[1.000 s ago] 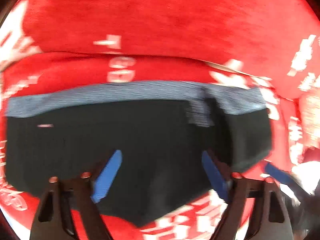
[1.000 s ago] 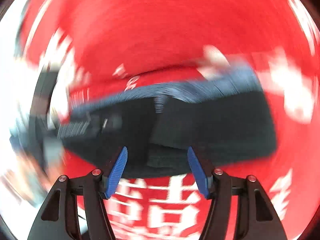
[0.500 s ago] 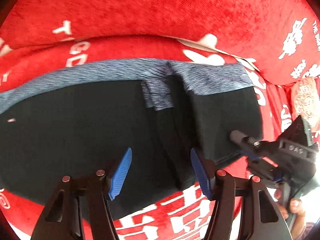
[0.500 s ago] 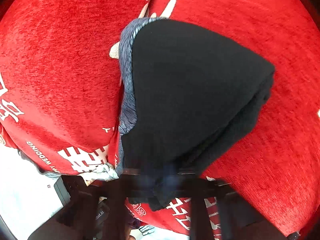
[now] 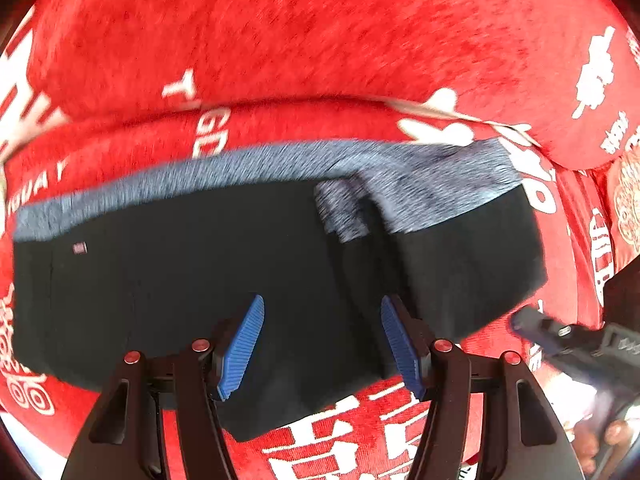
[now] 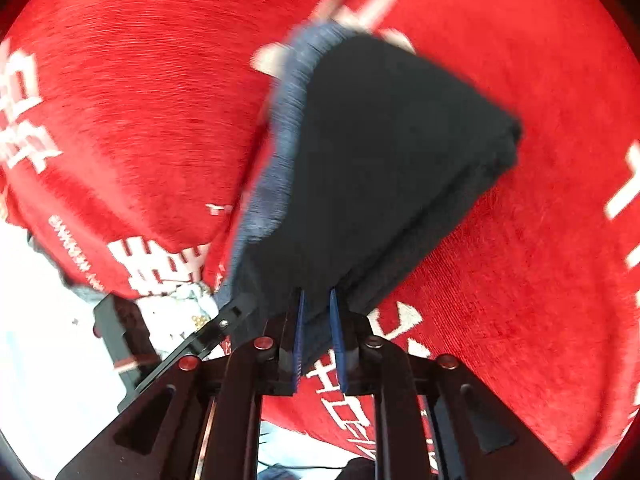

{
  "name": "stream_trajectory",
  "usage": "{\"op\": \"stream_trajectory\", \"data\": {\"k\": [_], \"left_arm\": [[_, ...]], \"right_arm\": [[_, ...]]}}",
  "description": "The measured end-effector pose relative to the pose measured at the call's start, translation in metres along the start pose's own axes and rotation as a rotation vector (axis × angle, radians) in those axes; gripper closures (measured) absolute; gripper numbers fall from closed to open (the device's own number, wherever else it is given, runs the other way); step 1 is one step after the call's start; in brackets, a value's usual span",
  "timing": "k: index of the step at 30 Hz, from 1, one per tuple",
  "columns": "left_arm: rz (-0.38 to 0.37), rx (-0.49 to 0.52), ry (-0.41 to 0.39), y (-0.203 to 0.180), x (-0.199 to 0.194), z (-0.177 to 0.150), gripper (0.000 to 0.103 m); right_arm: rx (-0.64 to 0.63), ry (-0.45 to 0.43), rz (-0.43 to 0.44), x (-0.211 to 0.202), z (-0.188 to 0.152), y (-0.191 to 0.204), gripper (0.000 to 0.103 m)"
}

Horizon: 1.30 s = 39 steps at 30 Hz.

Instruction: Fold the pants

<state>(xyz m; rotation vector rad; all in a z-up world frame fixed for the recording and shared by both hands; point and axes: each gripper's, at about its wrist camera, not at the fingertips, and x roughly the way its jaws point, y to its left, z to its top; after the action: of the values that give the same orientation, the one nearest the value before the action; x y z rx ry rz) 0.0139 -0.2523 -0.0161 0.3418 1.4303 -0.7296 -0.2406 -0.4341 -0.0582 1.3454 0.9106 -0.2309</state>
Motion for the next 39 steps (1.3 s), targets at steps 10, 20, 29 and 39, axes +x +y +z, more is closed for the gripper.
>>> {"op": "stream_trajectory", "data": {"k": [10,20,29,39], "left_arm": [[-0.031,0.069,-0.064,-0.067,0.02,0.032,0.04],[0.033,0.105,-0.035,-0.075,0.05,0.026,0.04],[0.113,0.07,-0.027,-0.037,0.055,0.021,0.04],[0.172,-0.038,-0.037,0.024,0.027,-0.003,0.04]], "right_arm": [[-0.368,-0.098,-0.237,-0.017,0.123,0.043,0.019],[-0.233,0.106,-0.177,0.03,0.143,0.019,0.062],[-0.423,-0.029,-0.526,0.042,0.12,0.042,0.033],[-0.574,0.093,-0.368,0.084,0.044,0.094,0.066]]}}
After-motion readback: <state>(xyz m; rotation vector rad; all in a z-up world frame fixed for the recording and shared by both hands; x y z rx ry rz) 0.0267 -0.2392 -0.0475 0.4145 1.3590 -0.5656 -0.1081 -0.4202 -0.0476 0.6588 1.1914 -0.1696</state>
